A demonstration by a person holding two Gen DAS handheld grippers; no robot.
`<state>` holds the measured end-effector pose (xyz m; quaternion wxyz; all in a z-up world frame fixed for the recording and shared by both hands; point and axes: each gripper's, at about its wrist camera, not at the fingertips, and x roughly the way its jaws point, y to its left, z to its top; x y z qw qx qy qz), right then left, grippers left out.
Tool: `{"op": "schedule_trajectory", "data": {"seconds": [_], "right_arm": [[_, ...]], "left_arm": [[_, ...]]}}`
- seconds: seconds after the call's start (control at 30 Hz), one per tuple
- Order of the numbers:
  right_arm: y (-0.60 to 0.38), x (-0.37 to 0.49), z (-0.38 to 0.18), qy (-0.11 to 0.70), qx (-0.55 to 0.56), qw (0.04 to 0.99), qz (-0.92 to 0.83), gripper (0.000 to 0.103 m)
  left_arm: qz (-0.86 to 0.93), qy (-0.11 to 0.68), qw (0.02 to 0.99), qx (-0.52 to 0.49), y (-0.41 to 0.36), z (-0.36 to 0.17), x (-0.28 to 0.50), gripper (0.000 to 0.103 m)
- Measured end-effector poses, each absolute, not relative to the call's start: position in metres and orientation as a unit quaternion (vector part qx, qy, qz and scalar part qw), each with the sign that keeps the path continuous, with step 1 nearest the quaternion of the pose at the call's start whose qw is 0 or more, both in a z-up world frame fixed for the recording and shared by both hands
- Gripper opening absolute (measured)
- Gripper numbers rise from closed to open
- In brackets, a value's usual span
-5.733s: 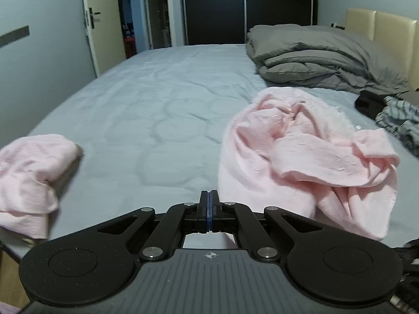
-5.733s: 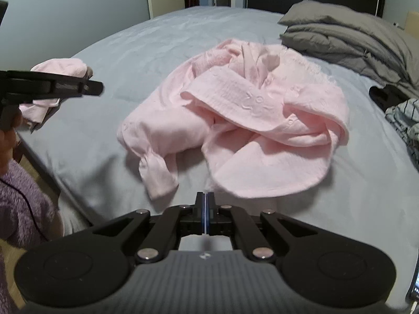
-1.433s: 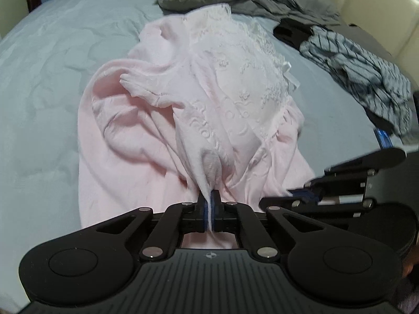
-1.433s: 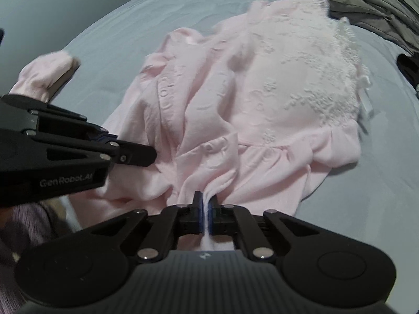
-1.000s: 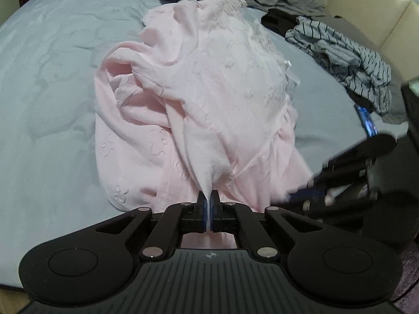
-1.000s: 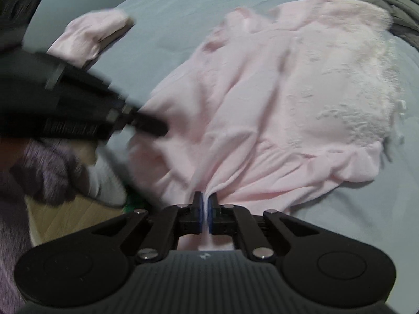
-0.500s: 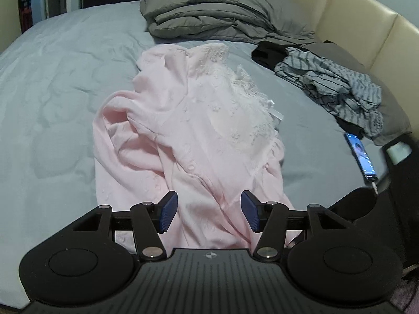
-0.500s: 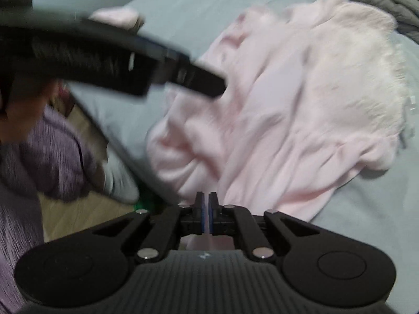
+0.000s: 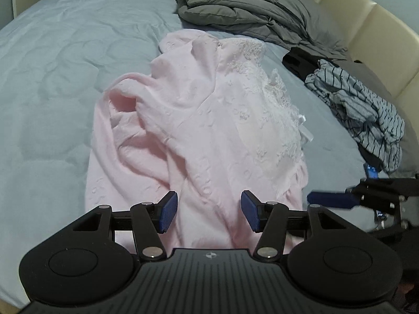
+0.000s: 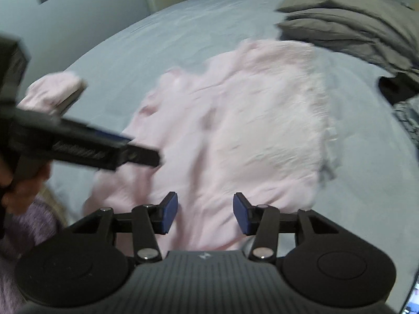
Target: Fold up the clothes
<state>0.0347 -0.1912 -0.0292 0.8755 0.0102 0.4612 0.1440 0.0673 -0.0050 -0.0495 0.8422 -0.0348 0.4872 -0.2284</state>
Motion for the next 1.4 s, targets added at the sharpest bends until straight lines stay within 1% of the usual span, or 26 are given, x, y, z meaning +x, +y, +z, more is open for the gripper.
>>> {"op": "schedule_trajectory", "data": {"seconds": [0.07, 0.13, 0.2, 0.23, 0.27, 0.3, 0.33, 0.47, 0.53, 0.63, 0.67, 0.73, 0.83, 1.0, 1.2, 1.23, 1.37, 1.4], "right_arm": [[-0.201, 0.041, -0.033, 0.457, 0.022, 0.881, 0.116, 0.05], [-0.209, 0.047, -0.037, 0.454, 0.036, 0.885, 0.095, 0.048], [-0.209, 0.053, -0.041, 0.452, 0.045, 0.887, 0.088, 0.041], [-0.207, 0.058, -0.042, 0.45, 0.05, 0.887, 0.091, 0.04], [-0.205, 0.062, -0.043, 0.448, 0.055, 0.888, 0.094, 0.04], [-0.203, 0.065, -0.044, 0.443, 0.058, 0.889, 0.097, 0.038], [-0.201, 0.068, -0.045, 0.439, 0.058, 0.891, 0.099, 0.036], [-0.189, 0.082, -0.049, 0.438, 0.055, 0.891, 0.11, 0.034], [-0.182, 0.088, -0.052, 0.439, 0.05, 0.89, 0.113, 0.03], [-0.173, 0.095, -0.06, 0.446, 0.024, 0.889, 0.099, 0.017], [-0.173, 0.096, -0.062, 0.449, 0.022, 0.888, 0.096, 0.017], [-0.175, 0.098, -0.066, 0.453, 0.026, 0.886, 0.095, 0.007], [-0.174, 0.094, -0.063, 0.457, 0.024, 0.883, 0.103, 0.001], [-0.169, 0.083, -0.051, 0.457, 0.02, 0.88, 0.126, 0.001], [-0.162, 0.061, -0.038, 0.469, 0.007, 0.866, 0.172, 0.001], [-0.162, 0.058, -0.038, 0.471, 0.003, 0.865, 0.174, 0.006], [-0.17, 0.05, -0.039, 0.469, -0.018, 0.87, 0.154, 0.008], [-0.173, 0.05, -0.039, 0.468, -0.019, 0.872, 0.146, 0.017]], "left_arm": [[-0.228, 0.488, 0.841, -0.04, -0.009, -0.051, 0.071, 0.056], [-0.225, 0.491, 0.84, -0.042, -0.013, -0.054, 0.075, 0.056], [-0.221, 0.495, 0.839, -0.041, -0.017, -0.057, 0.078, 0.055], [-0.22, 0.497, 0.839, -0.04, -0.018, -0.058, 0.079, 0.055], [-0.218, 0.499, 0.838, -0.04, -0.02, -0.058, 0.081, 0.049], [-0.217, 0.501, 0.837, -0.039, -0.021, -0.059, 0.083, 0.038], [-0.216, 0.503, 0.836, -0.038, -0.022, -0.059, 0.084, 0.032], [-0.213, 0.506, 0.835, -0.032, -0.022, -0.059, 0.086, 0.012], [-0.216, 0.504, 0.836, -0.027, -0.023, -0.058, 0.085, 0.012], [-0.218, 0.501, 0.837, -0.019, -0.023, -0.056, 0.084, 0.01], [-0.218, 0.5, 0.838, -0.016, -0.023, -0.055, 0.083, 0.01], [-0.218, 0.499, 0.839, -0.016, -0.021, -0.055, 0.083, 0.009], [-0.215, 0.499, 0.839, -0.018, -0.017, -0.055, 0.083, 0.006], [-0.212, 0.493, 0.844, -0.009, -0.012, -0.052, 0.079, 0.002], [-0.219, 0.475, 0.852, 0.007, -0.002, -0.038, 0.065, 0.002], [-0.22, 0.475, 0.852, 0.01, 0.002, -0.036, 0.062, 0.002], [-0.219, 0.477, 0.851, 0.022, 0.016, -0.029, 0.047, 0.002], [-0.218, 0.479, 0.85, 0.025, 0.019, -0.03, 0.044, 0.002]]}}
